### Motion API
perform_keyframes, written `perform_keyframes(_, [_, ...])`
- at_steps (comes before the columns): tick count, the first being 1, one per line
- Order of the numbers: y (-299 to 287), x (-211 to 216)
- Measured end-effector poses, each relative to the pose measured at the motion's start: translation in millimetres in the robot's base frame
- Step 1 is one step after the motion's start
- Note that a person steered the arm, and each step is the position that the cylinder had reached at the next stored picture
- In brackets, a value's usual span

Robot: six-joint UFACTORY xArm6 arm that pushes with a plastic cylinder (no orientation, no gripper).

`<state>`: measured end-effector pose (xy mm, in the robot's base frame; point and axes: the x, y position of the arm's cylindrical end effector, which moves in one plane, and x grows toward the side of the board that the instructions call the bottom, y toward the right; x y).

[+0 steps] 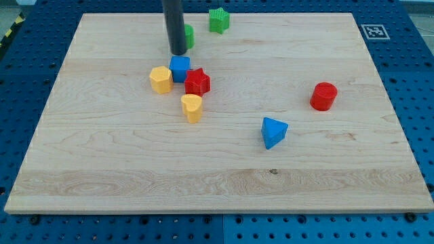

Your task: Move green circle towards the top left of the board

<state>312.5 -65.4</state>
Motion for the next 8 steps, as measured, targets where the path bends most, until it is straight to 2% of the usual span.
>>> perform_keyframes(1, [40, 16])
perform_keyframes(2, [49, -3])
perform_keyframes(3, [37, -24])
perform_keyframes(5, [-19, -28])
perform_keyframes(6, [-27, -28])
perform_keyframes(8, [-4, -30])
